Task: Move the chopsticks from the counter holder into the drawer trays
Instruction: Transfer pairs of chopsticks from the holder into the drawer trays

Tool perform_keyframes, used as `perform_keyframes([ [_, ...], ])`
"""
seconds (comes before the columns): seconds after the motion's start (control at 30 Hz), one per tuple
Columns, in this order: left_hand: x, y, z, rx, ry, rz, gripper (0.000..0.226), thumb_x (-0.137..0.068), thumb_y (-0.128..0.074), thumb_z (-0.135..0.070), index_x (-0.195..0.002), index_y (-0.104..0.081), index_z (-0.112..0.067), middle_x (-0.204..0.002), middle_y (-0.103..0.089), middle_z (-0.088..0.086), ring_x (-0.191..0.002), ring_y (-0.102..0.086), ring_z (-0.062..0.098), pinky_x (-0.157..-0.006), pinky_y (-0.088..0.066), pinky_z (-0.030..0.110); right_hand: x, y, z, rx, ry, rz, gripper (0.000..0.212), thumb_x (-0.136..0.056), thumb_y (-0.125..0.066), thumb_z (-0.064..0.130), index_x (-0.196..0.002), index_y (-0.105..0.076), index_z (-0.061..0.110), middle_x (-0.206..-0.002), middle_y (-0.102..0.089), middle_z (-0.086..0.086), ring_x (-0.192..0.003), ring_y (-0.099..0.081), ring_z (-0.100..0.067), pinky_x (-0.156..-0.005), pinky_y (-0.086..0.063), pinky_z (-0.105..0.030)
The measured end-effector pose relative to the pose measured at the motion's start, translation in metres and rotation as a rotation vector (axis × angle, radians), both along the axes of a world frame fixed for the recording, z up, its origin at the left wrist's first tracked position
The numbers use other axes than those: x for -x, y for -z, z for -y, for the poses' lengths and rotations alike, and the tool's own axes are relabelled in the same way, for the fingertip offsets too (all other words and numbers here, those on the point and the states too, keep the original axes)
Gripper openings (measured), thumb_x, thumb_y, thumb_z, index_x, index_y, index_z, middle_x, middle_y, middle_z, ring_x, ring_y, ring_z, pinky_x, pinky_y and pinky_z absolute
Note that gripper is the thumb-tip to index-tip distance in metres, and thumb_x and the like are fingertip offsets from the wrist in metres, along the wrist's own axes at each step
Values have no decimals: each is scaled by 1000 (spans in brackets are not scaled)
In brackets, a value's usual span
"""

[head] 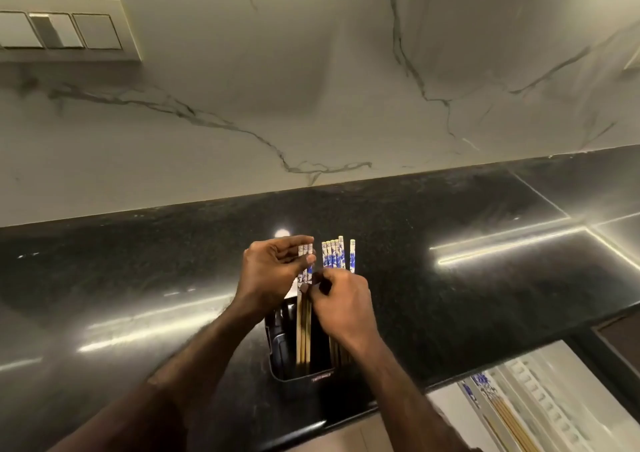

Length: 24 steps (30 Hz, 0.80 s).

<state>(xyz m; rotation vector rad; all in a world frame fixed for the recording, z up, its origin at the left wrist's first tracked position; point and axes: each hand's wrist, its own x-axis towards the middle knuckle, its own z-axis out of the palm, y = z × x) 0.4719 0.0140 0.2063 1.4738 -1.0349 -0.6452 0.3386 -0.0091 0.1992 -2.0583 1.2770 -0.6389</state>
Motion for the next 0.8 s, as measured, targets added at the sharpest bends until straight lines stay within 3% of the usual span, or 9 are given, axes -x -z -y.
perform_keyframes([
  [0.13, -8, -32, -3, 74, 107, -113, 32, -74, -76, 0, -103, -73, -14, -94, -77, 4, -88, -74, 19, -82, -59, 33, 1, -26, 3, 3, -3, 125, 10, -88, -69, 24, -96, -72, 18, -88, -71, 7, -79, -64, -2, -72, -54, -21],
  [0.23, -13, -66, -4, 142, 197, -96, 32, -76, -73, -1, -106, -71, -12, -96, -77, 4, -88, -74, 21, -78, -60, 31, 4, -49, 4, -78, -54, 259, 20, -88, -69, 27, -107, -71, 20, -100, -72, 7, -89, -66, -3, -79, -56, -23],
  [0.37, -12, -112, -4, 201, 311, -10, 31, -77, -74, -1, -105, -71, -14, -93, -77, -1, -84, -75, 17, -71, -60, 26, 16, -72, -2, -264, -137, 470, 15, -89, -68, 17, -104, -71, 16, -97, -74, -3, -91, -71, -13, -83, -57, -33],
  [0.57, 24, -152, -10, 273, 430, -67, 32, -69, -78, -11, -100, -73, -17, -89, -78, 2, -80, -75, 23, -69, -61, 31, 67, -77, -23, -310, -197, 490, 24, -88, -68, 12, -112, -68, 10, -103, -74, -9, -97, -72, -22, -90, -57, -46],
  [0.67, 60, -153, -11, 274, 430, -121, 31, -71, -78, -5, -101, -73, -12, -87, -78, 5, -78, -75, 24, -68, -61, 31, 110, -73, -37, -350, -214, 471, 22, -88, -67, 11, -110, -68, 13, -106, -73, -9, -100, -71, -23, -90, -57, -44],
  [0.8, 121, -149, -16, 265, 424, -173, 30, -75, -76, 0, -103, -72, -9, -88, -77, 7, -78, -75, 24, -70, -61, 33, 179, -74, -56, -379, -113, 496, 20, -87, -69, 9, -106, -71, 12, -99, -76, -7, -94, -73, -22, -79, -58, -29],
])
